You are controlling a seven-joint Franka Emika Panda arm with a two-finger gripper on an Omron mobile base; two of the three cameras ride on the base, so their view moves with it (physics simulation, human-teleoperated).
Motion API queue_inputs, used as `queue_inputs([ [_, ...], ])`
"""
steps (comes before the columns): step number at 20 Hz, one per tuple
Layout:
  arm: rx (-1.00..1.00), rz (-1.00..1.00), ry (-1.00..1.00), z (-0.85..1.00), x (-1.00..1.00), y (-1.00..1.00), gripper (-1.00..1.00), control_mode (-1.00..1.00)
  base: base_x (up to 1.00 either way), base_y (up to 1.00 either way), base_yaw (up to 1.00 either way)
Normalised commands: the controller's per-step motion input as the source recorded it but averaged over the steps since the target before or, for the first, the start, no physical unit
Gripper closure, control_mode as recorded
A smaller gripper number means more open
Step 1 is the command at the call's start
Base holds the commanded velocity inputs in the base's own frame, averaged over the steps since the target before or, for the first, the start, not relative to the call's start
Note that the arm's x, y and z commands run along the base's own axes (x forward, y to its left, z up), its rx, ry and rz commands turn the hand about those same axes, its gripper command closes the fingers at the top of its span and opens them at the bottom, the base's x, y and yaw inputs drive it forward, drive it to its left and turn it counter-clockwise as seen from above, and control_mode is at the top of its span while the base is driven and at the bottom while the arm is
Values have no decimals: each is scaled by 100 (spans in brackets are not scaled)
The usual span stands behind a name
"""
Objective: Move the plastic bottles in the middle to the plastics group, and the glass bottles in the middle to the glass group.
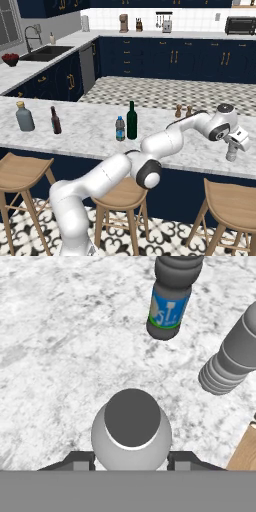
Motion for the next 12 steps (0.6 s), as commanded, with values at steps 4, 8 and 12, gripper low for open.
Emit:
queue_inputs([
  [4, 0, 0, 0, 0, 0, 0, -100, -100, 0, 0, 0],
  [8, 0, 0, 0, 0, 0, 0, -100, -100, 0, 0, 0],
  [12, 0, 0, 0, 0, 0, 0, -100, -100, 0, 0, 0],
])
